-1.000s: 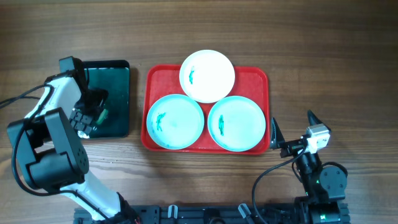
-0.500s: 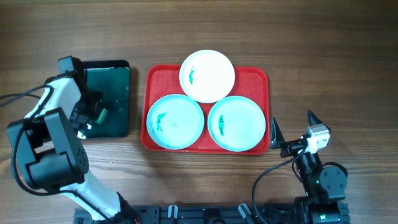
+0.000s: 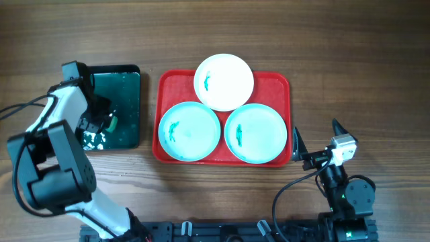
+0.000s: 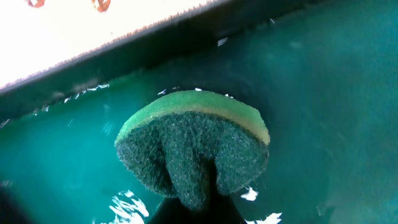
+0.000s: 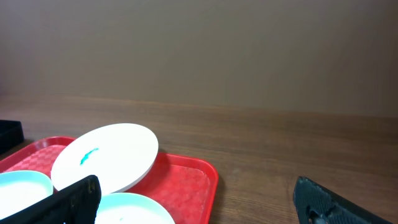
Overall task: Clean dirty plates on tray and stack at the side
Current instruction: 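Dip and rub the held sponge in the green water with the left gripper, then move the sponge with the left gripper onto the lower-left plate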
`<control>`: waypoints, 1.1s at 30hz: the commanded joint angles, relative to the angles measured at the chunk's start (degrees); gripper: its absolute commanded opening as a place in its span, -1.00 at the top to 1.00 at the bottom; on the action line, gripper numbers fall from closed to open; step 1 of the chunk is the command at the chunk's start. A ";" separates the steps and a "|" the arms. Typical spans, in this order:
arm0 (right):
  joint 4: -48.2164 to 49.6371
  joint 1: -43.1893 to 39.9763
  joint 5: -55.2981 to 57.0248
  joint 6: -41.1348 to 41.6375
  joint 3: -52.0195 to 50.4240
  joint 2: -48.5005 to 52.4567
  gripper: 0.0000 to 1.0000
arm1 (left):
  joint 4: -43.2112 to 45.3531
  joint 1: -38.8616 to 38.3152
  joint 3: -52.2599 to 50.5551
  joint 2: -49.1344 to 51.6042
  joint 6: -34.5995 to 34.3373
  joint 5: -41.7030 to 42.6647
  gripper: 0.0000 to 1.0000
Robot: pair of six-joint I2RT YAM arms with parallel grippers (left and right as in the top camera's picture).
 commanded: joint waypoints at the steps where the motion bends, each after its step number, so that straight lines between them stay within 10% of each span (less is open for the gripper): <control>1: 0.20 -0.31 0.35 -0.68 -0.07 -0.28 -0.99 | -0.31 -0.04 -0.33 -11.37 0.15 5.35 0.92; 24: 0.20 -0.31 0.35 -0.66 -0.07 -0.28 -0.99 | 8.48 -7.52 -4.94 -13.66 13.70 -6.51 0.92; 33: 0.20 -0.31 0.35 -0.68 -0.07 -0.28 -0.99 | -7.76 -9.38 0.37 -42.03 13.73 22.27 0.92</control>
